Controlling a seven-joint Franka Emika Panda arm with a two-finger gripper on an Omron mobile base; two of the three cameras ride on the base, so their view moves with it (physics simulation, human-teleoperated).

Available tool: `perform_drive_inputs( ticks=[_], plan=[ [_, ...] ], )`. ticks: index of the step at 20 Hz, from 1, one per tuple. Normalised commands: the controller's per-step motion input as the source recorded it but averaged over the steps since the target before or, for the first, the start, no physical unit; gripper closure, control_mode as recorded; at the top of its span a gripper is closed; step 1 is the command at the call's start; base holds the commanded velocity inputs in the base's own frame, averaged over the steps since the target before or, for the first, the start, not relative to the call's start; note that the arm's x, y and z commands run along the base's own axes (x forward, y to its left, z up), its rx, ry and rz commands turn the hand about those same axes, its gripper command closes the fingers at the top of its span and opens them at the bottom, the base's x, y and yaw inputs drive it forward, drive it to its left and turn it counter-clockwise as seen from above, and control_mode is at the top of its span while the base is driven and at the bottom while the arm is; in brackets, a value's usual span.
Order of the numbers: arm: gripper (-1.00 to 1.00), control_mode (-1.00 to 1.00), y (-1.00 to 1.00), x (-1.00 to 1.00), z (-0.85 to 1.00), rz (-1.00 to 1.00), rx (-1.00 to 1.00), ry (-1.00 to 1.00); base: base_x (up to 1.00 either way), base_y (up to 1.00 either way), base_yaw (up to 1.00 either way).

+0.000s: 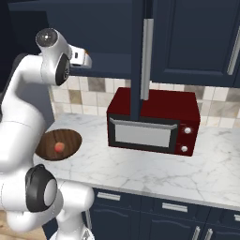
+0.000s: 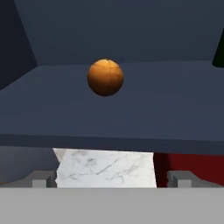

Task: Open the cabinet. Pick the peach and orange from the cabinet and place them into the bowl. Then close the cabinet.

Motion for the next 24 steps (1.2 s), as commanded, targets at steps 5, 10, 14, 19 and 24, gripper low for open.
perform_drive_inputs(
  ticks=[5, 10, 14, 19, 24],
  plan=[
    [-1.0, -1.0, 0.15, 0.32, 0.0, 0.02, 0.02, 0.0, 0.0, 0.0, 0.0],
    [-1.0, -1.0, 0.0, 0.37, 0.0, 0.0, 0.04, 0.0, 0.0, 0.0, 0.0],
    [-1.0, -1.0, 0.01, 0.42, 0.0, 0.0, 0.02, 0.0, 0.0, 0.0, 0.0],
    [-1.0, -1.0, 0.08, 0.45, 0.0, 0.0, 0.01, 0.0, 0.0, 0.0, 0.0],
    [-1.0, -1.0, 0.12, 0.44, 0.0, 0.0, 0.0, 0.0, 0.0, 0.0, 0.0]
  ],
)
